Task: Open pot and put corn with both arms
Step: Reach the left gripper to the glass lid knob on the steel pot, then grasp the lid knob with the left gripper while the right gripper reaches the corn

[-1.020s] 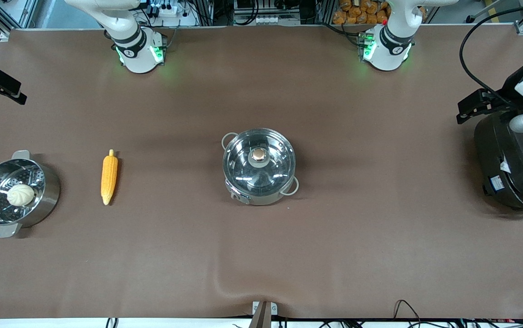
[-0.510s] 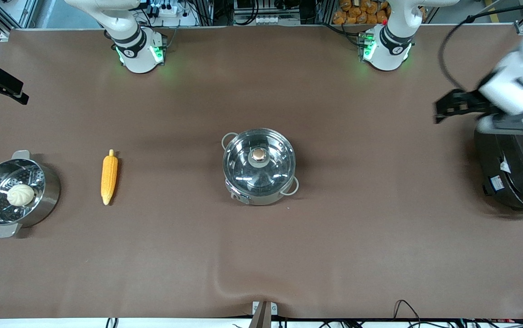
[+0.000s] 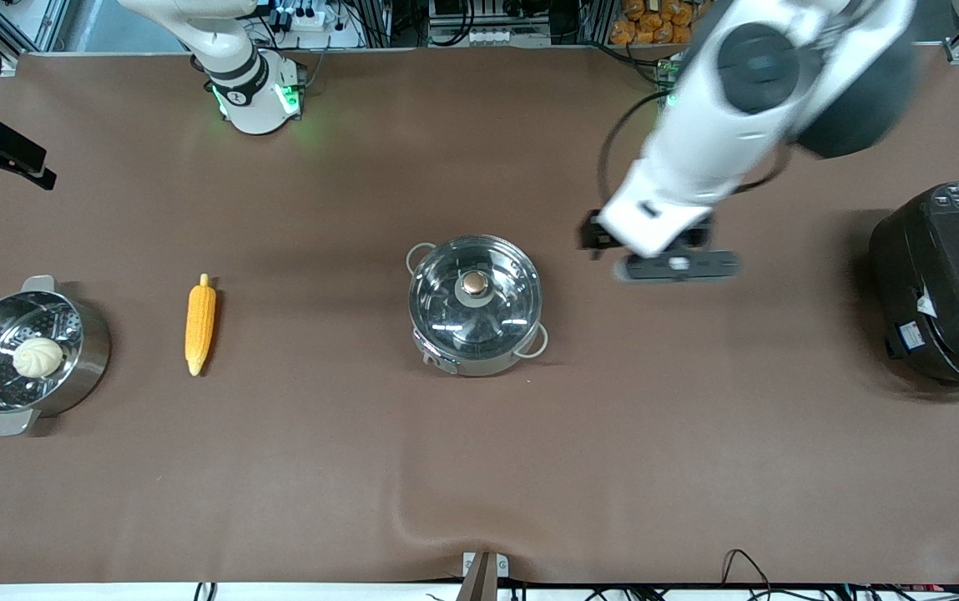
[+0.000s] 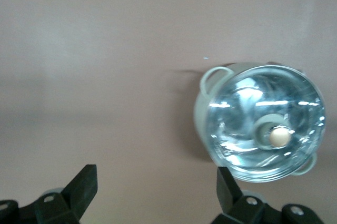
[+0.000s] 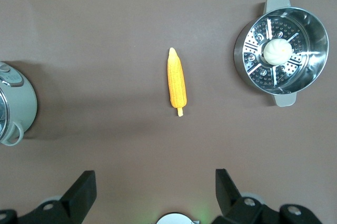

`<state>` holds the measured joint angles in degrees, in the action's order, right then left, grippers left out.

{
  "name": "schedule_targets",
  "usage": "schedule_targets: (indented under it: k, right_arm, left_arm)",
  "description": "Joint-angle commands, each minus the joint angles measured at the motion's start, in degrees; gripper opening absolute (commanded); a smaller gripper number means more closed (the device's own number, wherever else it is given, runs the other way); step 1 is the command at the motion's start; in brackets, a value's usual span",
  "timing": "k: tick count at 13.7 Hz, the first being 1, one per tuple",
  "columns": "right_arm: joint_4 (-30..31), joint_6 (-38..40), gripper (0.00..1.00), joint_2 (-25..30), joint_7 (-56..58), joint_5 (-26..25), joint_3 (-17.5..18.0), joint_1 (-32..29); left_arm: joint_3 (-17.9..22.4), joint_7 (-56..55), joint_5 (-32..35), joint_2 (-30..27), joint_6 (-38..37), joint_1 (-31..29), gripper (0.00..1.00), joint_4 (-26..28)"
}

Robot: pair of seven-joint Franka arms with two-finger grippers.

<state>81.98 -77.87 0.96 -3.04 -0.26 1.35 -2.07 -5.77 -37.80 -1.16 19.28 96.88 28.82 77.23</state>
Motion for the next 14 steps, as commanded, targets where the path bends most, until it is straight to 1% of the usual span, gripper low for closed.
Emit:
schedule_targets:
  k: [1,2,3,5,6,8,11,13,14]
  right_arm:
    - [-0.2,0.4,1.00,0.0,0.0,0.1,0.1,0.1]
    - [-0.2,0.3,1.00,0.0,0.1,0.1,0.1,0.1]
    - [-0.2,0.1,1.00,0.0,0.1,0.1,0.1,0.1]
    - [1.8,-1.5,1.00,-0.2,0.4,0.1,0.1,0.1]
    - [4.1,-4.6,1.00,-0.1,0.4,0.0,0.1,0.3]
    - [10.4,-11.0,1.00,0.0,0.4,-0.1,0.1,0.6]
    - [18.8,-18.5,1.00,-0.2,1.7,0.1,0.1,0.5]
    - [28.4,-30.5,1.00,0.5,5.3,0.0,-0.2,-1.0]
    - [31.1,-34.8,1.00,0.3,7.0,0.0,-0.3,-1.6]
  left_arm:
    - [1.0,-10.1,-0.4,4.4,3.6,5.3,1.00,-3.2]
    - [1.2,-14.8,-0.4,5.7,6.7,7.7,1.00,-3.3]
    - [1.3,-17.3,-0.4,7.3,8.8,9.1,1.00,-3.5]
    - [1.4,-19.0,-0.4,9.6,9.6,11.3,1.00,-4.6]
    - [1.5,-20.2,-0.3,10.8,10.2,12.4,1.00,-4.9]
    - [2.1,-21.9,-0.3,12.6,11.0,14.5,1.00,-5.1]
    - [6.3,-22.7,-0.4,15.2,12.9,18.6,1.00,-5.3]
    - [6.9,-22.7,-0.4,16.4,14.2,19.1,1.00,-5.3]
    - [7.0,-22.7,-0.4,16.5,14.6,19.1,1.00,-5.3]
